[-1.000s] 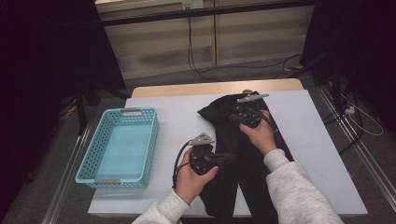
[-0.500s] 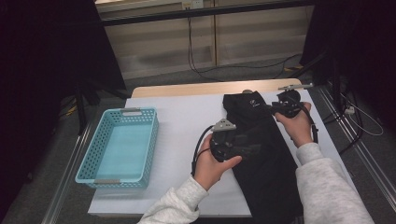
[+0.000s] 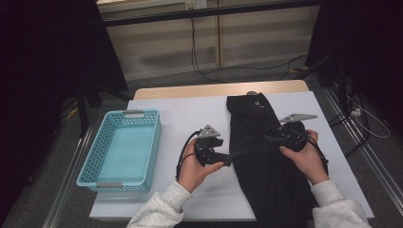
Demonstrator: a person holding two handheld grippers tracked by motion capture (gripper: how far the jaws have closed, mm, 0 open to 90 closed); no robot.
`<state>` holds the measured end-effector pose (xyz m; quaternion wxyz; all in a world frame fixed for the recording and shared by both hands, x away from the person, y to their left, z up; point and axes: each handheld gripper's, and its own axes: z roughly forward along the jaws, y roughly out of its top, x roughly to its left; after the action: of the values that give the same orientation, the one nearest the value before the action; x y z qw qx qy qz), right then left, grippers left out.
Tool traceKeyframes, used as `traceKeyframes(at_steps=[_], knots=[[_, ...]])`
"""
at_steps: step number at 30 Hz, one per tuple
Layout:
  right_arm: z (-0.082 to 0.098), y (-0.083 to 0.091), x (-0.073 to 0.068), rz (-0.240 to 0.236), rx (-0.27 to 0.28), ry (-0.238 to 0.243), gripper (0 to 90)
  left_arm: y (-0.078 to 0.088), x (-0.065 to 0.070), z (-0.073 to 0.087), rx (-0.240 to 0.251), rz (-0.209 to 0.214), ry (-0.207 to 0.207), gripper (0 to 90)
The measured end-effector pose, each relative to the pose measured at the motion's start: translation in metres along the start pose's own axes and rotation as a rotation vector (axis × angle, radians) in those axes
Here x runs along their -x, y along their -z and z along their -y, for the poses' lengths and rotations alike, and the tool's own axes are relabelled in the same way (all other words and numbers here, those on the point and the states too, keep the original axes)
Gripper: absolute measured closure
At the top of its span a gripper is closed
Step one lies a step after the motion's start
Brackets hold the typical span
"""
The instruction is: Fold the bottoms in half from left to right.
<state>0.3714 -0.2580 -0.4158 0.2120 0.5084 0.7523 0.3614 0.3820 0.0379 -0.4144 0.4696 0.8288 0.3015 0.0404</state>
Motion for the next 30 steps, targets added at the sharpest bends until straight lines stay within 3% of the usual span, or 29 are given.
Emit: traceKeyframes(at_steps=[7, 16, 20, 23, 28, 30], knots=[[0.027, 0.012, -0.006, -0.014, 0.002, -0.027, 34.4, 0.006, -0.022, 0.017, -0.047, -0.044, -0.006, 14.5], [0.046, 0.019, -0.012, -0.049, 0.005, -0.085, 28.4, 0.017, -0.043, 0.037, -0.047, -0.086, 0.027, 13.4], [0.05, 0.024, -0.006, -0.034, -0.001, -0.137, 28.2, 0.02, -0.043, 0.038, -0.048, -0.093, 0.024, 13.4], [0.053, 0.027, -0.005, -0.015, 0.003, -0.131, 30.3, 0.022, -0.043, 0.038, -0.043, -0.098, 0.018, 13.2], [0.061, 0.031, -0.008, -0.027, -0.022, -0.118, 38.3, 0.024, -0.043, 0.04, -0.055, -0.11, 0.006, 13.0], [0.067, 0.034, -0.009, -0.028, -0.017, -0.113, 37.1, 0.025, -0.044, 0.041, -0.054, -0.113, 0.007, 13.0]])
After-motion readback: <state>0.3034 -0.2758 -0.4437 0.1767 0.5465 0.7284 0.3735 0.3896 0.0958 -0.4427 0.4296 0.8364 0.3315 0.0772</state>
